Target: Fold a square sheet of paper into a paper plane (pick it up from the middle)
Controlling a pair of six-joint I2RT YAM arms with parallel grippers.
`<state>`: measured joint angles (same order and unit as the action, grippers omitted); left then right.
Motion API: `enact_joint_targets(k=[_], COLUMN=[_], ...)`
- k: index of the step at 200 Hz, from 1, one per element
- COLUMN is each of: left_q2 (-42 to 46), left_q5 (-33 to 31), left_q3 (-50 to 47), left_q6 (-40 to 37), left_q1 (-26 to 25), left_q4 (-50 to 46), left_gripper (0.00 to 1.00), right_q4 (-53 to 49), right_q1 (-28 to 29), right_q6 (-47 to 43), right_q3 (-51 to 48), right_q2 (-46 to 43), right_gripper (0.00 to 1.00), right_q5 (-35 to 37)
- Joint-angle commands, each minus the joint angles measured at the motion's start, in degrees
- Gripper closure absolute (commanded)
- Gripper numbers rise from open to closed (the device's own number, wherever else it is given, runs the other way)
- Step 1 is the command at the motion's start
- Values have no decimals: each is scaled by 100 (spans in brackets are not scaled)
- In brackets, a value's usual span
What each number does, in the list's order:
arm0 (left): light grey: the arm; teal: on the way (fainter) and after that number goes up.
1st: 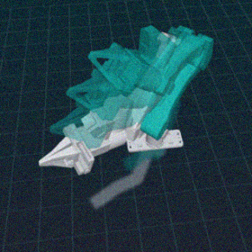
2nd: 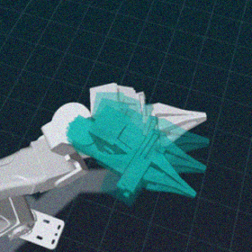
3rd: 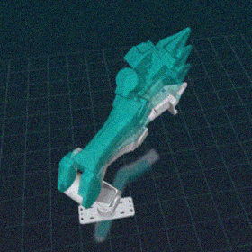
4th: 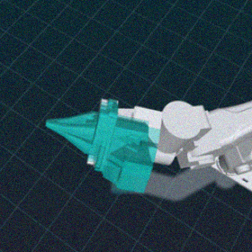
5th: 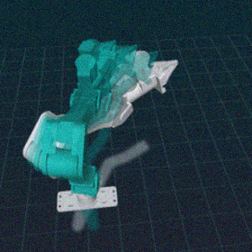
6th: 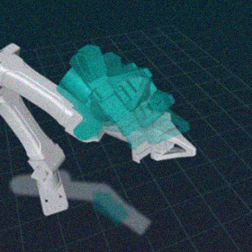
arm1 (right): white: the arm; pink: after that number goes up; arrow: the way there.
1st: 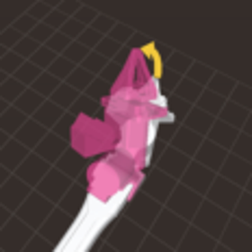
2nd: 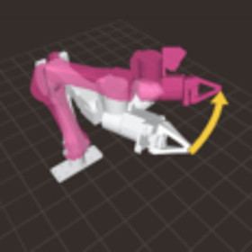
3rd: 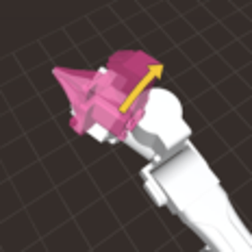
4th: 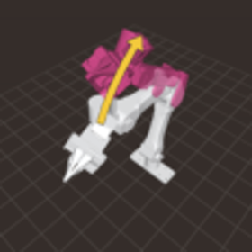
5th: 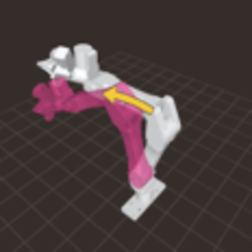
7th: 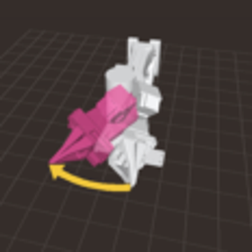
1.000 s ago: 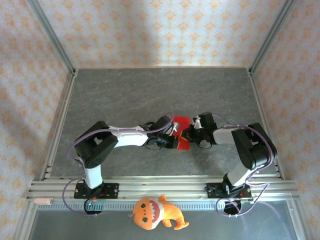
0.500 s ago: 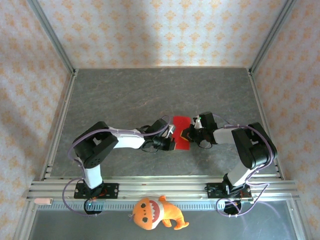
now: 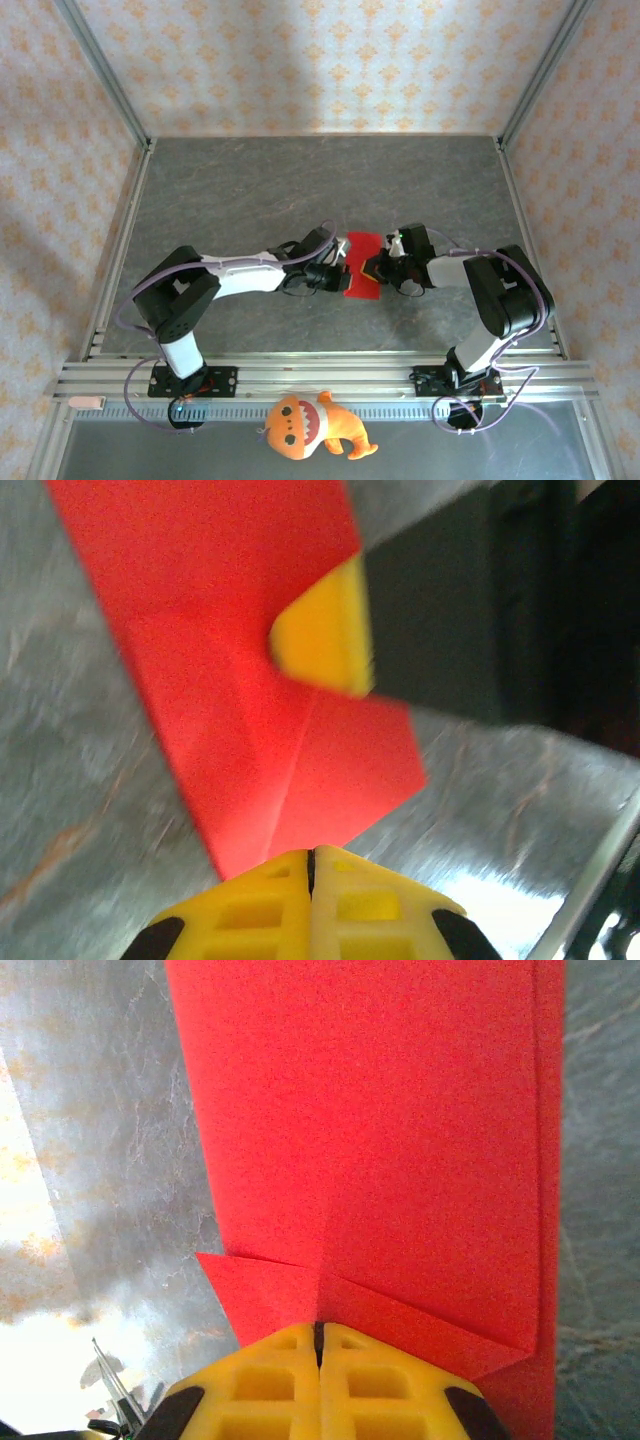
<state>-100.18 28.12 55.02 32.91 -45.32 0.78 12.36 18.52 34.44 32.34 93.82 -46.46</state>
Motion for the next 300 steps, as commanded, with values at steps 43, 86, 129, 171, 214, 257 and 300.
enact_joint_targets(k=[43, 86, 129, 171, 214, 257, 300], left_q2=[-905, -826, -354, 176, 369, -528, -905], left_q5=[341, 32, 34, -63, 11, 281, 493], left_q3=[270, -224, -922, -1155, -705, 95, -37], left_q6=[43, -81, -435, -414, -240, -74, -170], left_q1=[32, 30, -38, -62, -81, -74, -75], left_q4=[460, 275, 302, 460, 940, 909, 644], left_gripper=[100, 100, 100, 100, 100, 100, 100], right_q4=[-571, -492, -423, -393, -436, -463, -504], right_q1=[-145, -155, -175, -184, -183, -188, -180], right_q6=[-82, -120, -133, -100, -99, -83, -92], right_q3=[-87, -148, -218, -299, -273, -271, -230], right_q2=[257, 356, 400, 329, 277, 242, 292], right_gripper=[100, 100, 100, 100, 100, 100, 100], right_q5=[674, 655, 622, 619, 620, 636, 655])
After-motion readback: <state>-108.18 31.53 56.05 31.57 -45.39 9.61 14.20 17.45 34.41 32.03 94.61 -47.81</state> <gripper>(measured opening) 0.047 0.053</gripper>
